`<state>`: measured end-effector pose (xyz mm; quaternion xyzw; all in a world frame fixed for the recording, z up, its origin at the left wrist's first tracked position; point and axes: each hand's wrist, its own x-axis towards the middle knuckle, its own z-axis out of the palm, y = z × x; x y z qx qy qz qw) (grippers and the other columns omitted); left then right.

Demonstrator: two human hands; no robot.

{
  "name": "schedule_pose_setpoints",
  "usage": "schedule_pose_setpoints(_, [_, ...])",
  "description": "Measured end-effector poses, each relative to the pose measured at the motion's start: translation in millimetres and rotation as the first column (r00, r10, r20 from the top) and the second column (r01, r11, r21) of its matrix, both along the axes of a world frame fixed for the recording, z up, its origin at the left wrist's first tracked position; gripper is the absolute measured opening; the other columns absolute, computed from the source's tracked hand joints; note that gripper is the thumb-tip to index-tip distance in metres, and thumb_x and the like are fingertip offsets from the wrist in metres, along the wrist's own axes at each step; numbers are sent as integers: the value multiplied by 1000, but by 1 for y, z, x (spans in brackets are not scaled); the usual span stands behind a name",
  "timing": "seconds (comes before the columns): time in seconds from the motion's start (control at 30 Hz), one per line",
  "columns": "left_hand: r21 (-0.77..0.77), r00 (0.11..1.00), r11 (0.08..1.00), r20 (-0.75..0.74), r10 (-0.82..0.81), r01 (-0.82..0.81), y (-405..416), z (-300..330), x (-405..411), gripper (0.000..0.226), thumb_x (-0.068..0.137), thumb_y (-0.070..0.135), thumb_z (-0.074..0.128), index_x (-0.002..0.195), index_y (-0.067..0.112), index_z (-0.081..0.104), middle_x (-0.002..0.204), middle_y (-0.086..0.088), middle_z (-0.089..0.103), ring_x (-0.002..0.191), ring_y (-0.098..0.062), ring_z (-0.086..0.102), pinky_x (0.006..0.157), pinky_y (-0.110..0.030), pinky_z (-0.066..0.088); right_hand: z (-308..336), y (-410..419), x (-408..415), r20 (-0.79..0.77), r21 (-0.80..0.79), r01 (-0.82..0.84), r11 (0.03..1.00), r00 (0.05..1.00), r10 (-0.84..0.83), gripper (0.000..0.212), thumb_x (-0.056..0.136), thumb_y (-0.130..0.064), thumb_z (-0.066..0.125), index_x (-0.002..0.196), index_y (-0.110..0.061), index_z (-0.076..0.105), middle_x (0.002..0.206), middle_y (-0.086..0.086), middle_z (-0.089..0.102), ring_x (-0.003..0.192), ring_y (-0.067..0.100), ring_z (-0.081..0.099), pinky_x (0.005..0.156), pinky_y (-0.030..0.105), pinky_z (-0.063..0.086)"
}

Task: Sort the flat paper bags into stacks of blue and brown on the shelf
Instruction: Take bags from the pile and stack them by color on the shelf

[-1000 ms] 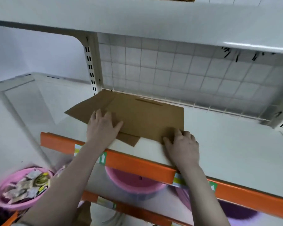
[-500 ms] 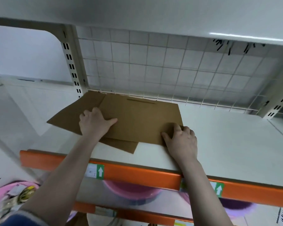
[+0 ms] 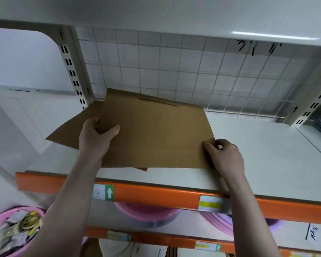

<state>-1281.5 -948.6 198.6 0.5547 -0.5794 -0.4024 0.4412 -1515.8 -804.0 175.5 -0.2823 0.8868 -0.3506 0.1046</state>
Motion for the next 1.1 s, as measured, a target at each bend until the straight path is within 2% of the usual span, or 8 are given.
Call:
schedule_pose_setpoints(0.13, [-28, 998, 1000, 57, 11, -9, 37, 2, -15, 60, 83, 27, 70, 133, 9, 43, 110, 0, 48, 102, -20, 49, 86, -36, 43, 9, 31, -11, 17, -78, 30, 997, 999, -29, 52, 87, -41, 60, 123, -5, 51, 123, 17, 54, 111, 35, 52, 92, 37, 39])
schedule_pose_setpoints(0.27, [-91, 977, 996, 213, 27, -7, 82, 5, -40, 58, 81, 33, 70, 125, 2, 49, 119, -14, 54, 110, -31, 51, 88, -40, 42, 19, 80, -25, -93, -113, 39, 993, 994, -50, 48, 90, -39, 57, 122, -5, 48, 120, 18, 57, 110, 36, 53, 88, 39, 40])
schedule_pose_setpoints(0.47, [-118, 952, 991, 304, -24, 63, 195, 8, -106, 44, 80, 34, 71, 105, -1, 59, 97, -15, 58, 94, -31, 54, 72, -32, 34, 26, 206, -78, -302, -117, 68, 991, 948, -101, 48, 93, -41, 50, 128, -8, 45, 119, 16, 51, 106, 38, 54, 82, 39, 39])
schedule_pose_setpoints(0.53, [-139, 952, 983, 294, -79, 124, 241, 7, -136, 41, 82, 31, 70, 110, 2, 60, 94, -9, 57, 96, -31, 55, 75, -31, 34, 26, 257, -107, -311, -132, 96, 987, 941, -133, 49, 93, -41, 50, 130, -9, 44, 121, 16, 50, 107, 37, 53, 81, 39, 39])
schedule_pose_setpoints(0.6, [-159, 940, 966, 307, -147, 203, 294, 6, -184, 46, 82, 29, 70, 120, 5, 58, 106, -13, 60, 106, -33, 54, 81, -32, 36, 23, 323, -143, -297, -116, 184, 976, 931, -211, 50, 93, -41, 50, 132, -10, 44, 123, 15, 50, 109, 37, 52, 81, 39, 39])
schedule_pose_setpoints(0.8, [-275, 911, 918, 377, -170, 285, 366, 14, -265, 51, 77, 42, 69, 114, 7, 58, 103, -19, 60, 93, -36, 55, 71, -34, 38, 22, 417, -194, -333, -143, 288, 947, 887, -320, 48, 92, -39, 51, 128, -7, 47, 122, 17, 51, 110, 36, 50, 83, 40, 39])
schedule_pose_setpoints(0.93, [-334, 884, 875, 426, -190, 350, 416, 26, -329, 63, 76, 51, 65, 121, 8, 54, 110, -19, 56, 98, -38, 54, 76, -42, 44, 26, 471, -238, -360, -90, 409, 908, 837, -413, 48, 93, -39, 48, 126, -3, 47, 122, 21, 49, 109, 38, 49, 85, 40, 37])
schedule_pose_setpoints(1.1, [-332, 879, 861, 415, -233, 385, 457, 34, -396, 65, 78, 47, 67, 127, 9, 49, 118, -21, 49, 107, -40, 51, 84, -45, 42, 27, 508, -290, -383, -52, 478, 877, 802, -459, 51, 94, -41, 45, 125, -1, 45, 120, 21, 50, 107, 38, 50, 84, 40, 38])
